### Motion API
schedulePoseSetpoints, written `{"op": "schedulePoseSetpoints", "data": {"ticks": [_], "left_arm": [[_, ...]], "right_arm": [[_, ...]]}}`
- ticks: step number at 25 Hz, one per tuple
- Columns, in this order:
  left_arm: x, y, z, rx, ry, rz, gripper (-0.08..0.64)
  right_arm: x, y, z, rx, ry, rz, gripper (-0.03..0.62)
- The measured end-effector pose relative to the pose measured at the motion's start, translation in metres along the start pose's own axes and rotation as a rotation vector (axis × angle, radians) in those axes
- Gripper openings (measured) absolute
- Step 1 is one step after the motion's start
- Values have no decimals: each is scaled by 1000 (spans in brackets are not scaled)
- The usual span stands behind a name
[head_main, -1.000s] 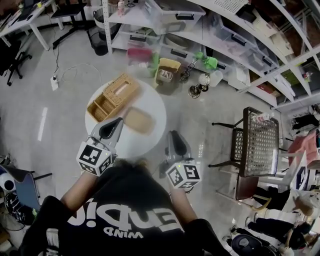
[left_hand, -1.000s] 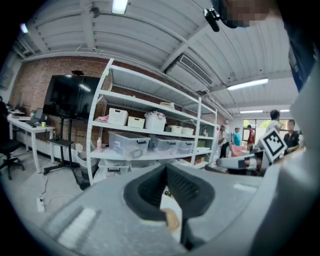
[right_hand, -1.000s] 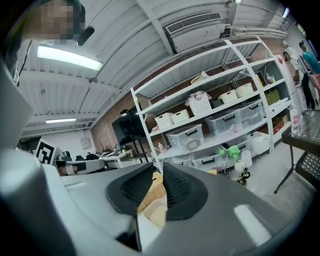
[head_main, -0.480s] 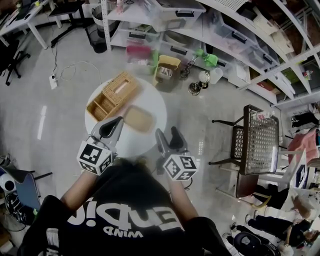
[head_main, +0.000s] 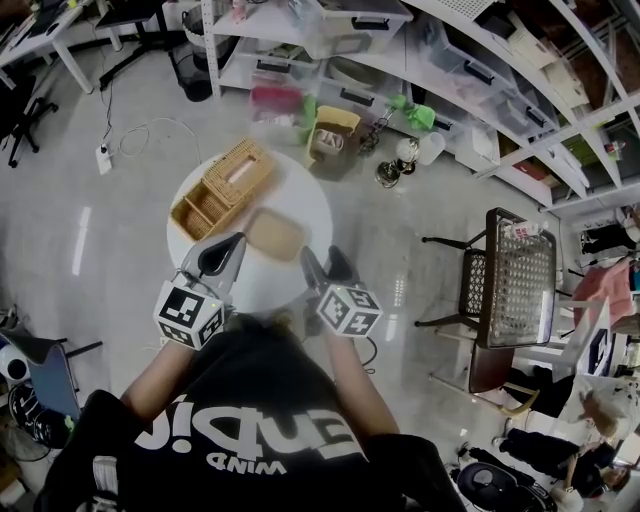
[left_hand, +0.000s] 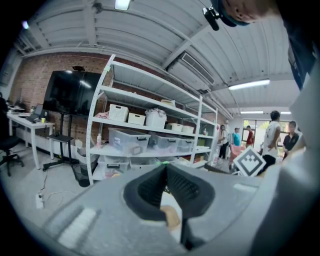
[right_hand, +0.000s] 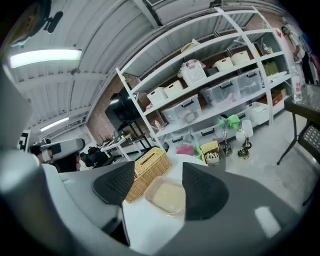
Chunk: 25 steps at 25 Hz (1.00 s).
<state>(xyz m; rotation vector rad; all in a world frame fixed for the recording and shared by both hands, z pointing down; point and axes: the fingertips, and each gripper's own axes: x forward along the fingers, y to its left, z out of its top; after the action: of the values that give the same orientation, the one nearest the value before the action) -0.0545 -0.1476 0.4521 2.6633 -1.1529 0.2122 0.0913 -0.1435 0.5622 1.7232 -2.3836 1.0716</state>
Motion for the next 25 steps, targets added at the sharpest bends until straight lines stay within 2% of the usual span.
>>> {"op": "schedulePoseSetpoints", "data": {"ticks": [9, 16, 25], "left_arm": [[-4, 6, -2, 4, 13, 20, 1], [-6, 17, -8, 7, 32, 38, 1], [-2, 28, -11, 2, 58, 48, 2]], "right_arm": [[30, -21, -49, 76, 135, -6, 287], [51, -40, -91, 77, 253, -32, 278], [68, -47, -110, 132, 310, -50, 253]]}}
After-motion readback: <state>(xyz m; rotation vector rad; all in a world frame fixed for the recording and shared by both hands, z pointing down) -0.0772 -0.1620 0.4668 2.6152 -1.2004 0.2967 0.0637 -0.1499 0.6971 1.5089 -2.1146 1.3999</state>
